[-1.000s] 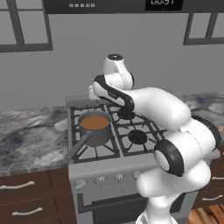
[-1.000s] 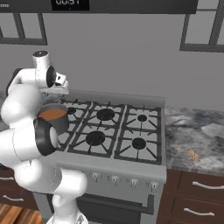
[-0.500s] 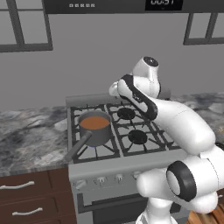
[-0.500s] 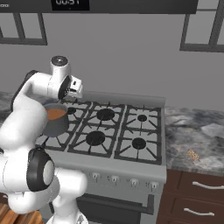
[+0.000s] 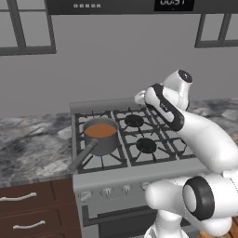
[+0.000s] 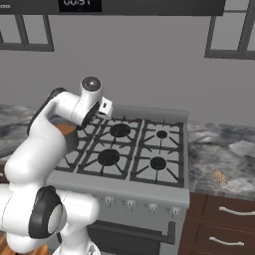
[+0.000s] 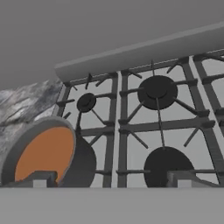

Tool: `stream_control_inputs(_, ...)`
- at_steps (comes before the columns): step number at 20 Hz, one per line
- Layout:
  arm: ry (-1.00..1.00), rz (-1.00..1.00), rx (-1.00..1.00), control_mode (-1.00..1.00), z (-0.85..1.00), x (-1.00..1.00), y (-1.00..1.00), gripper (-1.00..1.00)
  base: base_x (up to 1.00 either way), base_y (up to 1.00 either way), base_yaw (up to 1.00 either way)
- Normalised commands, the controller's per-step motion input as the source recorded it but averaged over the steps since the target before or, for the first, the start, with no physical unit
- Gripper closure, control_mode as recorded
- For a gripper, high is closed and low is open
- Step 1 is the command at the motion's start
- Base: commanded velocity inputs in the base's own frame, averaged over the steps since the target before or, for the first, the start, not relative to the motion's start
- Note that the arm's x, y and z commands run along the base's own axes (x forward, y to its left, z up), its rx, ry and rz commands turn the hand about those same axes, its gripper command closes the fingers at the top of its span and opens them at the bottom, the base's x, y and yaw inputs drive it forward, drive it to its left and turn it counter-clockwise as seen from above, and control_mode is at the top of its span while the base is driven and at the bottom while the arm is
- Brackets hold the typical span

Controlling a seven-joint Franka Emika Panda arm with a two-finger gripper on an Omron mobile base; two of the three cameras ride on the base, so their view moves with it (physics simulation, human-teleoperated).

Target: Pick up the sugar cube(s) and place them in the saucepan with hot chocolate.

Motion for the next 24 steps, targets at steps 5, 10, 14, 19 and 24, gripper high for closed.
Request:
stream_control_inputs(5, 0.15, -0.22, -0.04, -1.00, -0.01, 0.00, -0.76, -1.00, 0.00, 0.00, 0.00)
stream_control_inputs(10, 0.25, -0.27, -0.05, -1.00, 0.00, -0.01, -0.76, -1.00, 0.00, 0.00, 0.00)
stream_control_inputs(14, 0.31, -0.26, -0.01, -1.00, -0.03, 0.00, -0.75, -1.00, 0.00, 0.00, 0.00)
stream_control_inputs(19, 0.26, -0.21, 0.00, -1.00, -0.26, -0.18, -0.76, -1.00, 0.00, 0.00, 0.00)
stream_control_inputs(24, 0.06, -0.15, 0.03, -1.00, -0.27, -0.74, -0.94, -1.00, 0.00, 0.00, 0.00)
